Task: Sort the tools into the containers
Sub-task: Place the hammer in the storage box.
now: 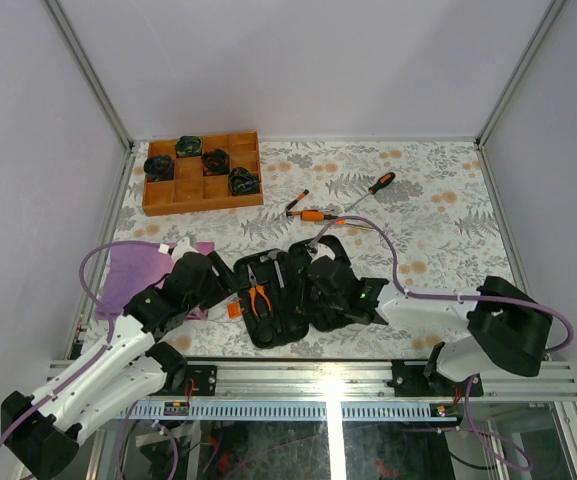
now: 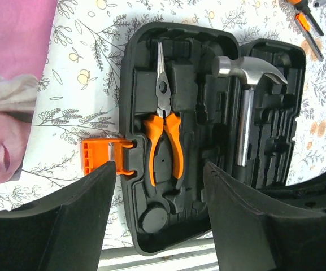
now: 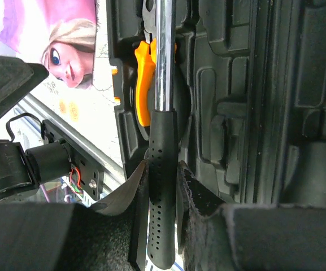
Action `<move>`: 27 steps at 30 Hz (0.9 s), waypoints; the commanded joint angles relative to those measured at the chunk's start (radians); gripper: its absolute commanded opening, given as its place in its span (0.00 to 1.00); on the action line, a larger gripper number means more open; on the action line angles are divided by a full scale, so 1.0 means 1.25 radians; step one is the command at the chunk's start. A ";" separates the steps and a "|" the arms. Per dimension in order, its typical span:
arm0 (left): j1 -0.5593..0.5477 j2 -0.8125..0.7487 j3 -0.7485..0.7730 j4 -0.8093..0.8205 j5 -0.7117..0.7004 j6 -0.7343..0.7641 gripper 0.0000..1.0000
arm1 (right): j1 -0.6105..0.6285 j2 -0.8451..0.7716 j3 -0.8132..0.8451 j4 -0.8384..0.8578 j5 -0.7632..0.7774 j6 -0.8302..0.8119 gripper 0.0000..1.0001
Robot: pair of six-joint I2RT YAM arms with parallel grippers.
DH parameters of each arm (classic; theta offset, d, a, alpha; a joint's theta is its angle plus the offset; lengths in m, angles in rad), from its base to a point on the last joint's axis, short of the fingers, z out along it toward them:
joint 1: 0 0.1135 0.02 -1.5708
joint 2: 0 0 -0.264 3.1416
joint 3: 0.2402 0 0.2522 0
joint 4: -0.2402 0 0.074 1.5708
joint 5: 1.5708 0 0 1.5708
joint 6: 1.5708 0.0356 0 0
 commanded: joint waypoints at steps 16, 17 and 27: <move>0.019 -0.043 -0.035 -0.001 0.035 0.007 0.68 | -0.058 0.141 0.078 0.178 -0.157 0.061 0.00; 0.019 -0.044 -0.036 0.000 0.036 0.006 0.69 | -0.059 0.147 0.078 0.180 -0.161 0.062 0.00; 0.020 -0.041 -0.034 0.008 0.053 0.009 0.69 | -0.085 0.193 0.088 0.187 -0.196 0.064 0.01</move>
